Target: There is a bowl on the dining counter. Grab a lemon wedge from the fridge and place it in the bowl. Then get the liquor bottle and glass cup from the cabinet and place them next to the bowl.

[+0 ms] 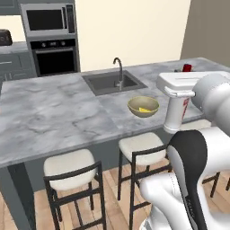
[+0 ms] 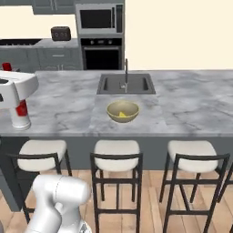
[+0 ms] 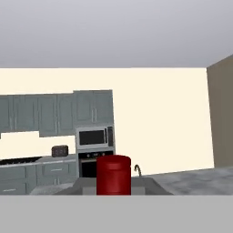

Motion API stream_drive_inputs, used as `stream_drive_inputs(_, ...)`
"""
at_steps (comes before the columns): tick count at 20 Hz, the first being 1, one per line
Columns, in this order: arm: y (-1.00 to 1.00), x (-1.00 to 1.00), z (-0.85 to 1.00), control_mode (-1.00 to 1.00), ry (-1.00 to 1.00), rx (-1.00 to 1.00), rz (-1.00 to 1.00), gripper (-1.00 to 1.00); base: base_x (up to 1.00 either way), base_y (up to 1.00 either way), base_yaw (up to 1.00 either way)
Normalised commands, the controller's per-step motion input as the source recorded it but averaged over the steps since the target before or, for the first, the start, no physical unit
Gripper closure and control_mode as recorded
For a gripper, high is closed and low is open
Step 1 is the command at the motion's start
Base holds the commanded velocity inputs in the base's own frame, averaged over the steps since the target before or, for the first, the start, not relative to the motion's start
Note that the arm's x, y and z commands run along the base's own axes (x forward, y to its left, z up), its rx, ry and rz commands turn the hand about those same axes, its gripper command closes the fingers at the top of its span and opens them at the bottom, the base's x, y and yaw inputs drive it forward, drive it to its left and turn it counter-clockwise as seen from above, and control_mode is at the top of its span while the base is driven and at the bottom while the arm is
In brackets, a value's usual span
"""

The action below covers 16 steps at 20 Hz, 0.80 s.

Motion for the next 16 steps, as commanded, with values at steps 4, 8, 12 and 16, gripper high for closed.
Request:
stream_drive_inputs(4,0.0,0.0,0.0,1.0,0.0,0.0,0.0,1.0,0.55,-0.7,0.22)
stream_drive_inputs(8,0.0,0.0,0.0,1.0,0.0,0.0,0.0,1.0,0.3,-0.43,0.18)
stream_drive_inputs(12,0.0,0.0,0.0,1.0,0.0,0.0,0.0,1.0,0.39,-0.06,0.0)
stream_drive_inputs(16,0.0,0.0,0.0,1.0,0.0,0.0,0.0,1.0,0.7,-0.15,0.0)
